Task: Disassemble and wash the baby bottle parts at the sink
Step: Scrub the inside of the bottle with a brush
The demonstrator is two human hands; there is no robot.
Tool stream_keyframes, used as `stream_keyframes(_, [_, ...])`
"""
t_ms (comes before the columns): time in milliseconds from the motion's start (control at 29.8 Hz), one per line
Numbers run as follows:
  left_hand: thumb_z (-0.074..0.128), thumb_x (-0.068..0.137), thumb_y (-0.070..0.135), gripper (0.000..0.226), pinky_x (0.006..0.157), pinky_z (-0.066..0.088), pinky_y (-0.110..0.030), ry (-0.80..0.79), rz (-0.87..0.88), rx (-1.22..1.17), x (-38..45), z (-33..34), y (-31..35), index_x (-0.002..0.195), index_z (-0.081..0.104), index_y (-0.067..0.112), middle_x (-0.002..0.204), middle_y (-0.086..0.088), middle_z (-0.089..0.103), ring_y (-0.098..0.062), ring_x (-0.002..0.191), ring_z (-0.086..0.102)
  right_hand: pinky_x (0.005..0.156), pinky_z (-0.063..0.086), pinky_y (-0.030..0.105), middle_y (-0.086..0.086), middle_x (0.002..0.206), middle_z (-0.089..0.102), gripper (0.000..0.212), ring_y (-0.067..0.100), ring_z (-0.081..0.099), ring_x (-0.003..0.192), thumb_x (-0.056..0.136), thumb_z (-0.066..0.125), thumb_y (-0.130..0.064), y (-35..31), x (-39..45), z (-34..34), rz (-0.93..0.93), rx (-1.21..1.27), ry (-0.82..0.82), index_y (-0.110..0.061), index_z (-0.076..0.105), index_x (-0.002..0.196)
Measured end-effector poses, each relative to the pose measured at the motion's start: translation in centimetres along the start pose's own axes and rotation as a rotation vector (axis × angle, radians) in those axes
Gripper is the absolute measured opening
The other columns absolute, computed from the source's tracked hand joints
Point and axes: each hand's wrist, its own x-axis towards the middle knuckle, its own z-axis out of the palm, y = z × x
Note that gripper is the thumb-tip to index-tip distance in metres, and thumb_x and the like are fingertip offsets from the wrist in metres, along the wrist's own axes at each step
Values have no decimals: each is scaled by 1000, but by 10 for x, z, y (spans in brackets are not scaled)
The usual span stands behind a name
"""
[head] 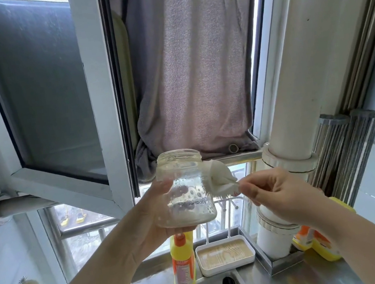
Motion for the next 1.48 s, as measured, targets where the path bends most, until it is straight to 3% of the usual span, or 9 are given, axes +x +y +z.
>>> stream_keyframes(134, [71, 60, 52, 68, 71, 58, -46, 28, 39, 62, -4, 1, -1, 121, 56, 24, 112, -7, 68, -33, 105, 64, 55, 36, 18, -4, 57, 50, 29, 12, 43, 57, 69, 53, -60, 1, 0, 2, 6, 0, 37, -38, 72, 76])
stream_keyframes(437, [78, 46, 29, 76, 67, 57, -38, -11, 101, 215, -11, 6, 9, 118, 55, 27, 102, -4, 72, -27, 94, 69, 58, 42, 19, 2, 71, 66, 38, 14, 54, 60, 74, 53, -67, 0, -7, 5, -50, -113, -65, -37, 72, 87])
stream_keyframes(537, [79, 43, 25, 76, 65, 58, -39, -35, 73, 149, -13, 7, 7, 115, 55, 25, 100, -9, 72, -31, 93, 69, 48, 35, 15, -8, 54, 58, 31, 4, 42, 48, 72, 54, -58, -1, 0, -6, -22, -86, 54, -35, 71, 84])
stream_keyframes(772, [92, 32, 37, 94, 78, 55, -48, -12, 41, 139, -12, 2, 6, 119, 57, 25, 113, -16, 67, -33, 102, 65, 52, 42, 22, -5, 62, 63, 37, 11, 51, 53, 73, 53, -66, -8, 1, -7, -39, -181, -56, -37, 72, 87])
stream_keyframes(873, [93, 28, 39, 104, 80, 55, -50, -9, 12, 90, -12, 3, 2, 123, 53, 24, 113, -18, 67, -35, 103, 65, 44, 29, 16, -10, 47, 50, 29, 4, 35, 44, 72, 52, -57, -8, 9, -10, -26, -77, 60, -36, 69, 85])
stream_keyframes(1041, [93, 27, 39, 104, 80, 55, -52, -8, 18, 47, -15, 0, 3, 122, 56, 20, 111, -20, 67, -36, 100, 66, 51, 36, 12, -17, 54, 56, 31, 0, 45, 49, 75, 53, -52, -11, 2, -2, -62, -123, -82, -31, 71, 89])
stream_keyframes(1209, [93, 24, 44, 104, 76, 55, -51, -13, 7, -47, -14, 1, 2, 120, 63, 18, 118, -19, 62, -38, 104, 64, 51, 37, 9, -23, 49, 55, 24, -4, 47, 48, 78, 52, -41, -6, 4, -5, 5, -28, -7, -25, 69, 85])
stream_keyframes(1310, [90, 31, 54, 101, 73, 56, -49, 21, 18, -3, -13, 4, 7, 121, 61, 19, 120, -20, 61, -39, 105, 63, 52, 36, 14, -18, 48, 53, 27, 0, 41, 48, 77, 52, -46, -3, 3, -3, 3, -13, 6, -27, 70, 85])
stream_keyframes(1478, [50, 78, 48, 50, 72, 59, -44, 98, 58, 146, -11, 10, 7, 123, 54, 28, 116, -8, 65, -26, 107, 64, 53, 35, 19, -13, 51, 51, 30, 6, 40, 52, 74, 53, -53, 2, 1, -3, 21, 1, 20, -31, 72, 83])
